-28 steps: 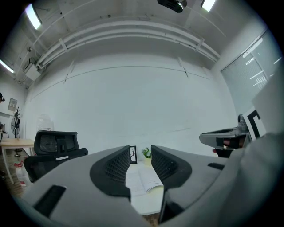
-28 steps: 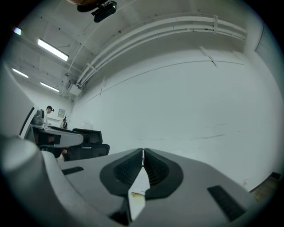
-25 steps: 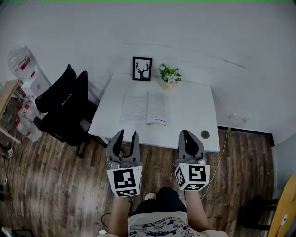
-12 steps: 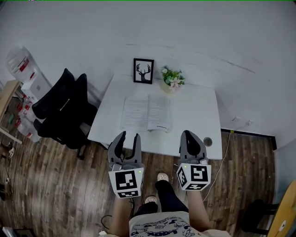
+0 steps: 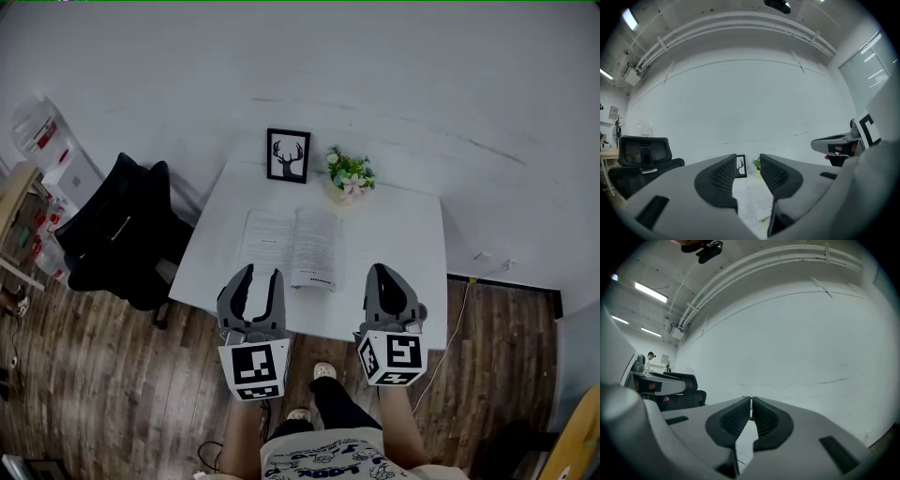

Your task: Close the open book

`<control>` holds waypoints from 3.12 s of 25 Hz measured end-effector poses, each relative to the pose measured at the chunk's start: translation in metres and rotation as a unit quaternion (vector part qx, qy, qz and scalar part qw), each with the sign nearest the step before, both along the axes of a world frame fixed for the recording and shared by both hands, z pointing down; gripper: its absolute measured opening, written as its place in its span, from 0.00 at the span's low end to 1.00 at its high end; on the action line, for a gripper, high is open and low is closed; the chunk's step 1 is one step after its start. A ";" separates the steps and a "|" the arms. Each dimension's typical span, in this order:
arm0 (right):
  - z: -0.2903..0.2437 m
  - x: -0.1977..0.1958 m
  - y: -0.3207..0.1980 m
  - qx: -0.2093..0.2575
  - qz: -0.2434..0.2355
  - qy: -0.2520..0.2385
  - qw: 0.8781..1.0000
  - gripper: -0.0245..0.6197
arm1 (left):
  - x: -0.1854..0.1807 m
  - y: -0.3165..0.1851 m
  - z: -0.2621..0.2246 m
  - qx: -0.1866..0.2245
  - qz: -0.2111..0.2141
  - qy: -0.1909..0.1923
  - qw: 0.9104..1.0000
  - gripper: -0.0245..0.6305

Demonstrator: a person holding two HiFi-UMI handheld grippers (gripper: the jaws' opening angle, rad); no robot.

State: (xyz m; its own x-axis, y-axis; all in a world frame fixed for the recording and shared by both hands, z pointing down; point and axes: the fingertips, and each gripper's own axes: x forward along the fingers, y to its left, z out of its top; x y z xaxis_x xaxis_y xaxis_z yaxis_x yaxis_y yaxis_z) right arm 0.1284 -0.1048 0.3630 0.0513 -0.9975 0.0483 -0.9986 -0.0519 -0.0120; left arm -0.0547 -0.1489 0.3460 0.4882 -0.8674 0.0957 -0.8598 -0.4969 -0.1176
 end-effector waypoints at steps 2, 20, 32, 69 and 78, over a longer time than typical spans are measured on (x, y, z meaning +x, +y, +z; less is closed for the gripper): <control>0.001 0.010 -0.010 -0.001 -0.003 -0.001 1.000 0.09 | 0.008 -0.010 0.001 -0.001 -0.004 -0.002 1.000 0.25; 0.014 0.070 -0.092 -0.012 -0.036 -0.004 0.999 0.09 | 0.069 -0.082 0.021 -0.020 -0.031 -0.017 0.999 0.25; 0.036 0.077 -0.110 -0.032 -0.035 -0.012 0.999 0.09 | 0.080 -0.092 0.048 -0.042 -0.017 -0.032 0.998 0.25; 0.092 0.074 -0.093 -0.094 0.058 0.001 0.994 0.09 | 0.101 -0.077 0.170 0.031 0.131 -0.322 0.937 0.28; 0.097 0.079 -0.085 -0.102 0.070 0.002 0.992 0.09 | 0.107 -0.061 0.209 0.027 0.176 -0.379 0.908 0.28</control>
State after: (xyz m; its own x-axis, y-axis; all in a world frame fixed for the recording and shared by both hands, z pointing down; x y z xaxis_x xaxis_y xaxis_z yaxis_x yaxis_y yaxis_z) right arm 0.2074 -0.1901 0.4602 0.1890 -0.9501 0.2483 -0.9815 -0.1906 0.0178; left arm 0.0520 -0.2097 0.5553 0.5473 -0.6835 0.4830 -0.3102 -0.7017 -0.6414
